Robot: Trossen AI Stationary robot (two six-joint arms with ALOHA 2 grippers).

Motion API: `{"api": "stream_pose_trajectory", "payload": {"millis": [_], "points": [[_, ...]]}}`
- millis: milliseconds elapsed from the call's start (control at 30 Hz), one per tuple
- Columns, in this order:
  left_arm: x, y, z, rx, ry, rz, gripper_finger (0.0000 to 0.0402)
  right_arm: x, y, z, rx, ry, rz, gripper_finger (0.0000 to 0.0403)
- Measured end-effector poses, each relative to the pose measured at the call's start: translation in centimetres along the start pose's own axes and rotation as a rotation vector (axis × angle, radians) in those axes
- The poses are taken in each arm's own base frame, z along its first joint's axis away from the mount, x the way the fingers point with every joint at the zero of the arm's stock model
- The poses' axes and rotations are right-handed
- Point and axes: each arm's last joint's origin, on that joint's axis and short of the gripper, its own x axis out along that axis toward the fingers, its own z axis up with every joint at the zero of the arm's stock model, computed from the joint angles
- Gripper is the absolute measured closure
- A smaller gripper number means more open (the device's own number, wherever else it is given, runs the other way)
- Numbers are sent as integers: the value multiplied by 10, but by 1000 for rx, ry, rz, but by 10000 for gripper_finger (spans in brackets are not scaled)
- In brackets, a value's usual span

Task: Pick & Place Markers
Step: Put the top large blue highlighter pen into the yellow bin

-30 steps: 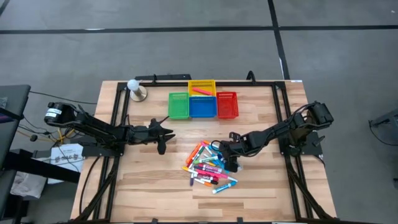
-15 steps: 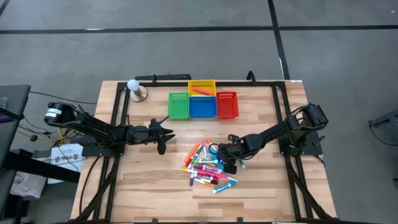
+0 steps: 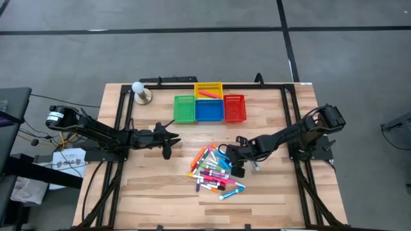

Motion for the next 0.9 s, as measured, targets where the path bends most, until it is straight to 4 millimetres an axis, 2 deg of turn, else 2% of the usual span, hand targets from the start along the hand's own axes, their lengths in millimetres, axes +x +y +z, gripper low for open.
{"api": "stream_pose_trajectory", "payload": {"millis": [167,333,633,900], "points": [[0,0,0,0,0,0,293,-1,0,0,-6,-1,5,349],[0,0,0,0,0,0,293,0,0,0,-9,8,-3,350],[0,0,0,0,0,0,293,0,-12,0,12,15,-103,306],[0,0,0,0,0,0,293,2,-19,-2,27,59,-103,270]]}}
